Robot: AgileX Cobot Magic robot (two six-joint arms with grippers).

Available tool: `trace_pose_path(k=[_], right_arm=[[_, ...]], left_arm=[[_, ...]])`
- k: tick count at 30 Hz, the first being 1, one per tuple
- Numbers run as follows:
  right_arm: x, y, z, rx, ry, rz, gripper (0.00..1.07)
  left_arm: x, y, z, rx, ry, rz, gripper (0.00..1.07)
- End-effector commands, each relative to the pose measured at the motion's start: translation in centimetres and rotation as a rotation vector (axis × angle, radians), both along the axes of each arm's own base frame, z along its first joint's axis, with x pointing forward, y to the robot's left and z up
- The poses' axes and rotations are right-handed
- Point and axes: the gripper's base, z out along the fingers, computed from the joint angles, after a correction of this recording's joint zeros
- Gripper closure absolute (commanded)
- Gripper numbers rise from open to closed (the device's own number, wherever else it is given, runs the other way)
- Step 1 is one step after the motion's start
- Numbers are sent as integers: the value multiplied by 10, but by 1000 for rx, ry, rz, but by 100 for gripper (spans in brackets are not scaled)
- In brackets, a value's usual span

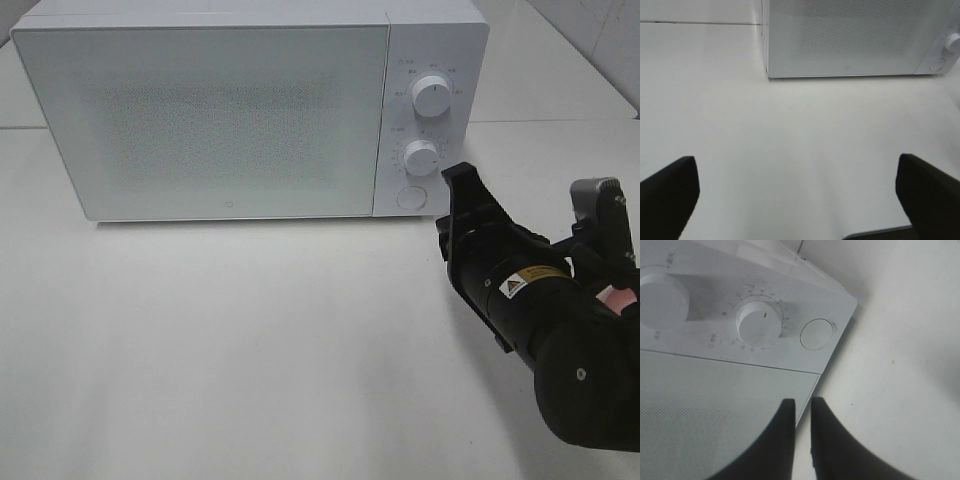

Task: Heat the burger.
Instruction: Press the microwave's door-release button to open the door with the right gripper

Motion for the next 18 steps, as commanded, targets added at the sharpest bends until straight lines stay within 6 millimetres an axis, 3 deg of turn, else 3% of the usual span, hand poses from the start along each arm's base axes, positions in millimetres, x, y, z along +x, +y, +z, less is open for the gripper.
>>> trace_pose_path(k=[1,9,18], right_arm=[[1,3,1,99,1,-25,105],[3,6,-1,225,57,-73,107],[30,11,-4,233,41,-61,107]], left_arm=[[-3,0,-1,-1,-20,1,6],[-3,0,-1,-1,-20,1,6],[-3,0,-1,-1,-20,1,6]])
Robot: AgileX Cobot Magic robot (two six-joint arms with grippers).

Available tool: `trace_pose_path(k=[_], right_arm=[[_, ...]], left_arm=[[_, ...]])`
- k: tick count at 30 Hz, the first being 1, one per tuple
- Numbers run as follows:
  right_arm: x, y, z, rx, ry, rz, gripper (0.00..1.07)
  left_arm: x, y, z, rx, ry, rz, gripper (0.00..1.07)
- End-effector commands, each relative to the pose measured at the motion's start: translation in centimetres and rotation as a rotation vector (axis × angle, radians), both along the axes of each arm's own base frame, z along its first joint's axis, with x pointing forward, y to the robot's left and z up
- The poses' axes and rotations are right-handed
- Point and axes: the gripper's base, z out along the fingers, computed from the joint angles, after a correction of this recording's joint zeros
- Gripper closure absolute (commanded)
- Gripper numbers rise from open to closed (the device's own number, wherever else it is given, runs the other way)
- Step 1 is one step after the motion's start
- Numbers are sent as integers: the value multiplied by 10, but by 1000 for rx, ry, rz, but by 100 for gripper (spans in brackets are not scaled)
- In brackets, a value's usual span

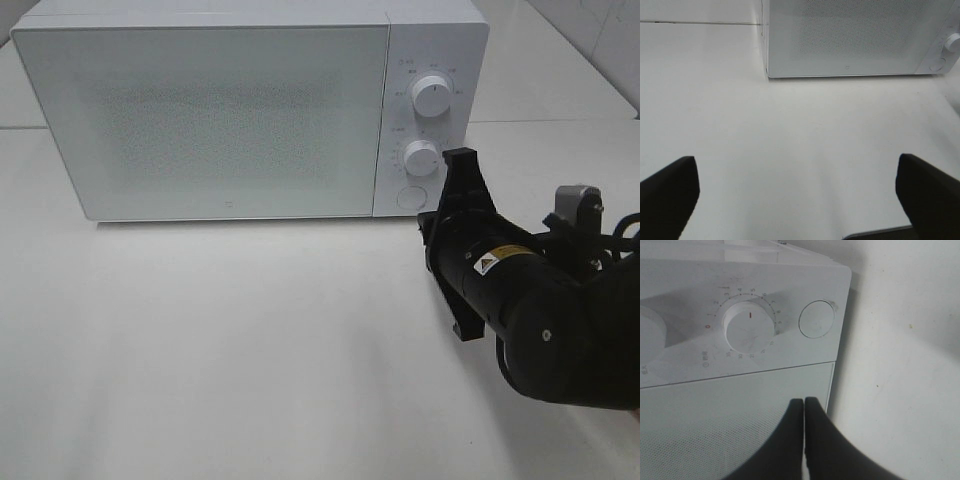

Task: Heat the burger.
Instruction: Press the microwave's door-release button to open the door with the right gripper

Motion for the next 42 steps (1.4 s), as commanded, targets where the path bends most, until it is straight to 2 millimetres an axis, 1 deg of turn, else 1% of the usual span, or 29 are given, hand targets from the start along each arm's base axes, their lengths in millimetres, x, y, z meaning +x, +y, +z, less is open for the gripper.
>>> trace_pose_path(k=[1,4,5,7,9,10,12,15,17,18,20,23,25,29,33,35,36,42], right_arm=[[11,1,-2,6,-4,2,107],[14,2,-3,9,2,-1,107],[20,2,-7,10,12,-12,107],[23,1,-8,9,12,-19,107],[33,3,-11,16,20,-37,107],[33,3,-11,16,20,-37,107],[40,3,-15,22,38,-44,107],[43,2,-16,23,41,-51,107],[50,2,-18,25,44,-63,107],[50,2,-18,25,44,-63,107],[60,0,-22,24,58,-66,107],[63,-1,-23,28,62,-70,107],[71,-2,-25,36,59,-76,107],[77,-2,-26,45,62,-80,107],[84,3,-33,49,70,-82,107],[85,3,-36,50,76,-84,107],[89,1,-37,54,78,-100,107],[96,0,-38,61,73,-109,107]], left_arm=[[-3,0,-1,-1,-20,1,6],[-3,0,-1,-1,-20,1,6],[-3,0,-1,-1,-20,1,6],[-3,0,-1,-1,-20,1,6],[-3,0,-1,-1,-20,1,6],[-3,0,-1,-1,-20,1,6],[-3,0,-1,-1,-20,1,6],[-3,0,-1,-1,-20,1,6],[-3,0,-1,-1,-20,1,6],[-3,0,-1,-1,-20,1,6],[-3,0,-1,-1,-20,1,6],[-3,0,-1,-1,-20,1,6],[-3,0,-1,-1,-20,1,6],[-2,0,-1,0,-14,1,6],[-2,0,-1,0,-13,1,6],[-2,0,-1,0,-13,1,6],[-2,0,-1,0,-13,1,6],[-2,0,-1,1,-13,2,6]])
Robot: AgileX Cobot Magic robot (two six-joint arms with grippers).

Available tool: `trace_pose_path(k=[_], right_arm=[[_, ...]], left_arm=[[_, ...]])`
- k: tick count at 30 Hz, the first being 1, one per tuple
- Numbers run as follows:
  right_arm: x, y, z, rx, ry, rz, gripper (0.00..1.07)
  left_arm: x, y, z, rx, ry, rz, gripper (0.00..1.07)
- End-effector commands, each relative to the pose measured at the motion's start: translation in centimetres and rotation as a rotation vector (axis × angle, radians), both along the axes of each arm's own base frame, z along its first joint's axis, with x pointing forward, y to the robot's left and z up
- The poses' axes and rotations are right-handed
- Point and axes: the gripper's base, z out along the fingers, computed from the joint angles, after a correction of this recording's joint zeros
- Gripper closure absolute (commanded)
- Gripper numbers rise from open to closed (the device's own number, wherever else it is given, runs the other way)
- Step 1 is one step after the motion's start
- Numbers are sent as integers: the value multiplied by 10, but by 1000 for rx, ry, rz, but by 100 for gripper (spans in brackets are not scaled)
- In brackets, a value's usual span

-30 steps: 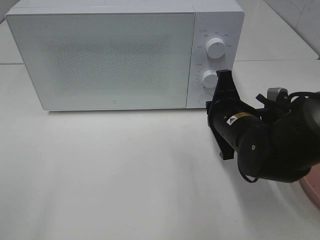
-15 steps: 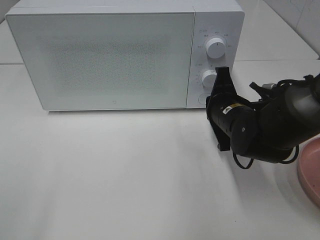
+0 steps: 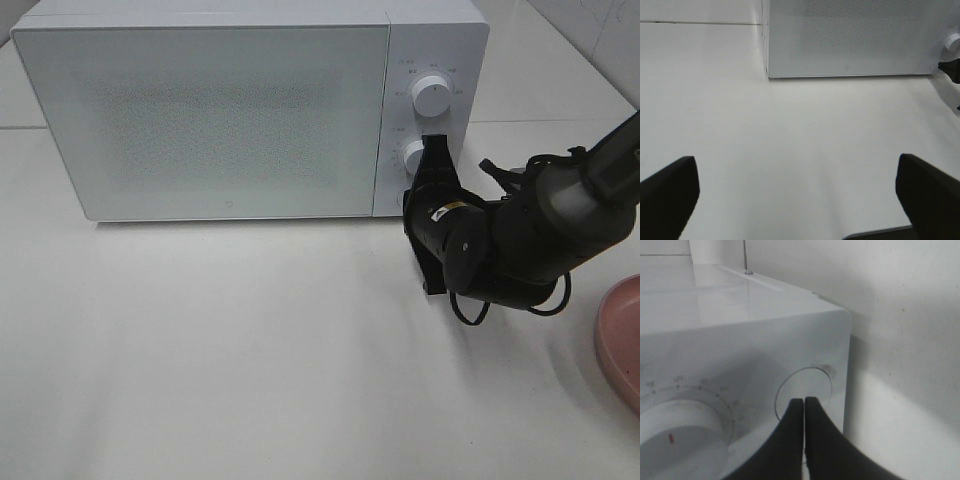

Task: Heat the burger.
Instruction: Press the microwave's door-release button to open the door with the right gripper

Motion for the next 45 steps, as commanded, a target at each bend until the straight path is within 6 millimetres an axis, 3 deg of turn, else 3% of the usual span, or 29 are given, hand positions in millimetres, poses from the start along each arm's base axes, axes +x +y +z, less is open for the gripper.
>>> trace_pose_path(k=[1,10,26,37,45], right_arm=[[6,1,1,6,-8,-1,107],[7,0,-6,22,-16,-29,107],[19,4,-2,33,-89,-42,107],[31,7,14,52,-218,-68,107],[49,-5,25,58,-294,-117,107]], left_arm=[[-2,0,-1,0,-13,1,6],[-2,0,-1,0,-13,1,6],[-2,0,-1,0,-13,1,6],[-2,0,-1,0,-13,1,6],[-2,0,-1,0,-13,1,6]])
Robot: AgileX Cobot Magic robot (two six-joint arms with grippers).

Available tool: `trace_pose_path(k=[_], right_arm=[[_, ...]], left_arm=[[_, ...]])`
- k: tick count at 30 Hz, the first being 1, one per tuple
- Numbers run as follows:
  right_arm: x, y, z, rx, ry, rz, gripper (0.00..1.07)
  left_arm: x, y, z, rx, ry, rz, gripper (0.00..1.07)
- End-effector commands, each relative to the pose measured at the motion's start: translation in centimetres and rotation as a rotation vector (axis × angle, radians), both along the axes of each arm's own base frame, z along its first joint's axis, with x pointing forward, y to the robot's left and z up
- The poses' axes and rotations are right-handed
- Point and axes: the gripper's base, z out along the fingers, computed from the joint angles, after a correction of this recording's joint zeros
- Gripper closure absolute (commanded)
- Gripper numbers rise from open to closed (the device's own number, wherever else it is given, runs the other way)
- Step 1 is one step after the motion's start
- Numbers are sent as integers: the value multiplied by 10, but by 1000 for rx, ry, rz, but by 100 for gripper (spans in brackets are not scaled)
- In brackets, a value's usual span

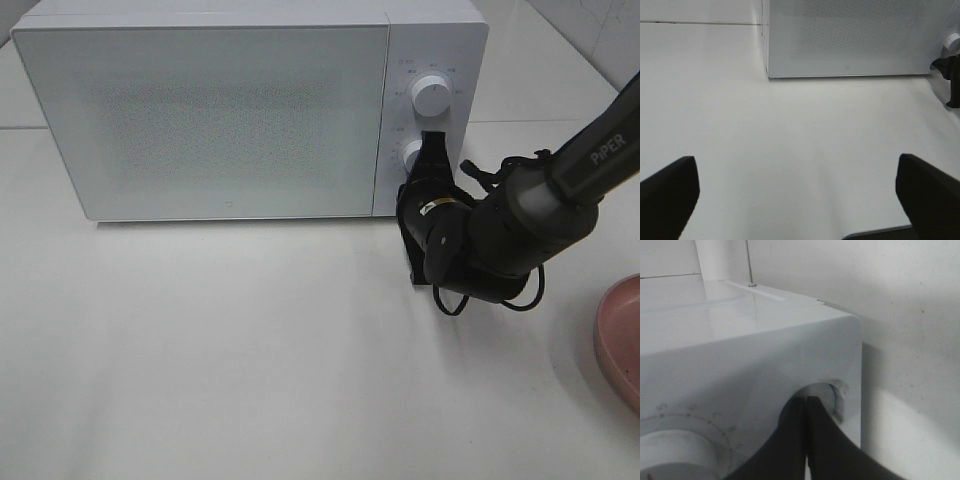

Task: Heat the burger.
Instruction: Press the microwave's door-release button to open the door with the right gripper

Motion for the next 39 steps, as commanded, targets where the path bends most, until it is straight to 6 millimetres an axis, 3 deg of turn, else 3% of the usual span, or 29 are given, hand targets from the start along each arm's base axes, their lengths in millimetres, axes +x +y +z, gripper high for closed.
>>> trace_pose_path(k=[1,7,27,39], right_arm=[[31,-8,33,-2,-259,-46,107],[40,-4,30,12,-291,-61,107],[39,-4,33,8,-313,-61,107],[10,5,22,30,-239,-18,107]], left_arm=[[-2,0,-1,0,-13,1,6],[-2,0,-1,0,-13,1,6],[-2,0,-1,0,-13,1,6],[-2,0,-1,1,-13,2,6]])
